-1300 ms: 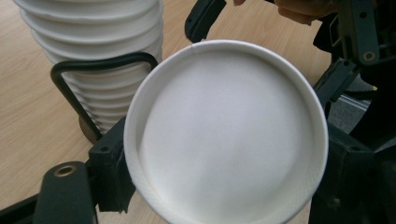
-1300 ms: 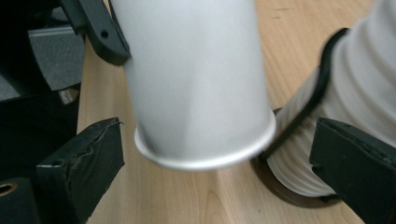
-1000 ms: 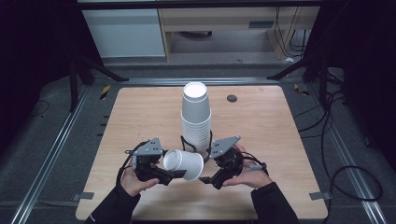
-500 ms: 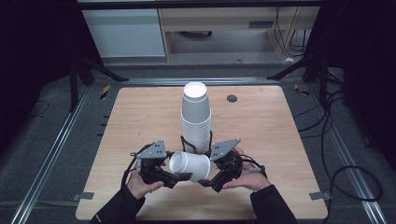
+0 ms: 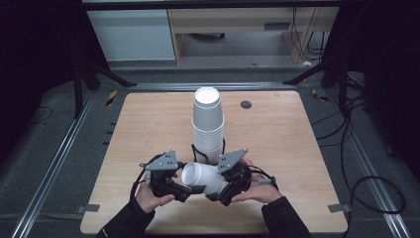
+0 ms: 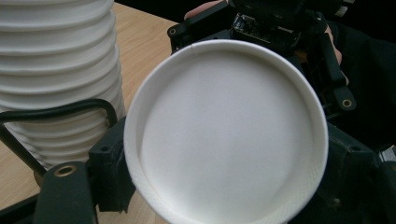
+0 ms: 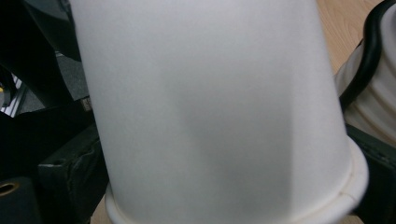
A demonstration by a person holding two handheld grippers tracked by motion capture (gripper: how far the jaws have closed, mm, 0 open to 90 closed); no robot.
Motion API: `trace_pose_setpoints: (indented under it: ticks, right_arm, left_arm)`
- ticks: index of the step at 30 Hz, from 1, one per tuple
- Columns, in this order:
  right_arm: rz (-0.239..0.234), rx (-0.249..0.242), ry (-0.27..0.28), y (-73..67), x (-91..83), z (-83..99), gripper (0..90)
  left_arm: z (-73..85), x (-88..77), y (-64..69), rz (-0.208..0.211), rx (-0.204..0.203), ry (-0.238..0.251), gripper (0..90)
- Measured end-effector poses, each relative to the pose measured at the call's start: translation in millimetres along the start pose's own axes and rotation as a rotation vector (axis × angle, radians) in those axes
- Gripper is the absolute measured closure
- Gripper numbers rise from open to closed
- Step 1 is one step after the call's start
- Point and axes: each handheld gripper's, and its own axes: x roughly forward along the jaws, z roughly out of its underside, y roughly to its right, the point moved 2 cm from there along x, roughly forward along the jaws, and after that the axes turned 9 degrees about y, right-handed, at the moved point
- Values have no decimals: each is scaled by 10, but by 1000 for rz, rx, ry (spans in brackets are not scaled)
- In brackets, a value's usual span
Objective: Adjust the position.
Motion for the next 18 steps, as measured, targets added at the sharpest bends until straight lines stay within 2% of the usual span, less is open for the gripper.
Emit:
trace_pose_setpoints:
  ticks: [11,18]
  right_arm:
    - [-7,-12,6,5,6,14,90]
    - [-11,0,3,8,0,13,98]
  left_arm:
    - [8,9,-3,-1,6,-8,207]
    - [3,13,-4,-2,1,-11,204]
